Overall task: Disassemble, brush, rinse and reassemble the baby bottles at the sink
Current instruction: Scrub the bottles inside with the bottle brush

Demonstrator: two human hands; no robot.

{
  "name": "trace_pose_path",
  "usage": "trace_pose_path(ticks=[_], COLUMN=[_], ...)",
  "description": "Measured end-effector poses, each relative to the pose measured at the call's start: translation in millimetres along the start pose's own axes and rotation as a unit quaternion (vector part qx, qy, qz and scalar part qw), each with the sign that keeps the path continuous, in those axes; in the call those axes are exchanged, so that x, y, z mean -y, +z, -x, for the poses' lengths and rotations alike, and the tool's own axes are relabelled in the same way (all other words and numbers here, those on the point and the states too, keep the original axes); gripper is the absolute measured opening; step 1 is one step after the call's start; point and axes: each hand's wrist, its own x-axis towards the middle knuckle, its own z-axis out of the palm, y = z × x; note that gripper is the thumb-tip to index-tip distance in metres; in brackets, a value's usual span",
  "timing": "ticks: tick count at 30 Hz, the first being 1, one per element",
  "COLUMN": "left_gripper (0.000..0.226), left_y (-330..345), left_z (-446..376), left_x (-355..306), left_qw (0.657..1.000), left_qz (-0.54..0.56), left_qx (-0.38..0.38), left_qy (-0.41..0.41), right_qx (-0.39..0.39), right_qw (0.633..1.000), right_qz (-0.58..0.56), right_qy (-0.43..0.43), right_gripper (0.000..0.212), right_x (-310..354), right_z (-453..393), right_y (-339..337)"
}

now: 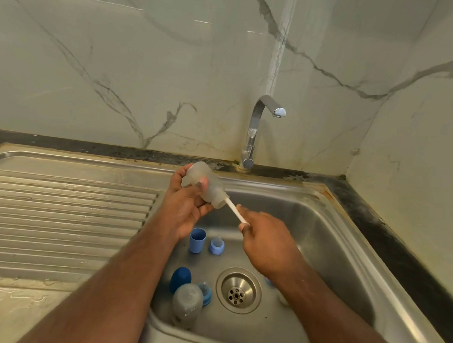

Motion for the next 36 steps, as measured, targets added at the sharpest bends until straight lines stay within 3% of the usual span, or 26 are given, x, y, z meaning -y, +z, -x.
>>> trace_pose_path(ticks=[2,4,6,9,13,17,19,21,24,25,26,30,31,32,36], left_gripper=[0.051,0.050,0.048,0.051,0.052,0.057,0.052,0.044,0.047,0.050,0.053,0.058,0.057,0.057,0.047], left_y=[2.1,1.6,-2.0,-6.2,-5.3,-5.6,-5.8,-6.4,-8.3,-8.8,-8.2,-7.0,-7.9,-8.8,-11.3], left_z=[0.8,1.1,-0.6,-1.8,0.1,-0.1,-0.6,-1.3,-2.1,-2.4,-2.4,-1.6,-1.4,-1.4,-4.5], left_x=[0.5,0.3,0.4,0.2,-1.4,-4.4,-5.9,-6.6,-6.0,-5.7,-5.4,-6.8,-7.8,-8.6,-7.3], left_qw=[1.000,1.000,1.000,1.000,1.000,0.998,0.997,0.996,0.996,0.996,0.996,0.993,0.992,0.992,0.992], left_qz=[-0.013,-0.017,-0.003,0.021,0.013,0.046,0.062,0.074,0.085,0.085,0.085,0.112,0.120,0.125,0.124], left_qx=[0.010,0.013,0.003,0.000,0.007,0.026,0.033,0.040,0.028,0.025,0.024,0.022,0.022,0.022,0.009], left_qy=[0.000,-0.002,-0.006,-0.012,-0.010,-0.026,-0.033,-0.031,-0.031,-0.029,-0.027,-0.020,-0.018,-0.016,-0.019], right_qx=[-0.010,0.034,0.094,0.115,0.095,0.176,0.209,0.225,0.197,0.179,0.164,0.185,0.199,0.207,0.175], right_qw=[0.997,0.997,0.992,0.930,0.899,0.753,0.717,0.734,0.836,0.849,0.844,0.736,0.730,0.743,0.853], right_qz=[0.076,0.070,-0.073,-0.330,-0.404,-0.611,-0.643,-0.621,-0.493,-0.477,-0.488,-0.626,-0.631,-0.615,-0.473], right_qy=[-0.006,0.004,0.035,0.111,0.140,0.170,0.169,0.160,0.139,0.141,0.151,0.177,0.173,0.163,0.135], right_gripper=[0.055,0.054,0.049,0.043,0.038,0.032,0.033,0.034,0.035,0.034,0.033,0.033,0.033,0.033,0.035], right_x=[3.3,5.6,2.3,-3.3,2.6,7.2,5.6,3.7,0.4,-0.1,-0.2,4.2,5.4,5.3,0.9], right_z=[-0.5,-0.5,-0.6,2.7,3.1,3.9,4.4,4.1,2.4,1.5,1.0,3.9,4.7,4.9,2.2], right_y=[6.3,5.4,-2.6,-8.8,-3.6,-8.9,-13.4,-15.5,-13.2,-11.5,-10.4,-10.2,-10.9,-11.2,-10.2])
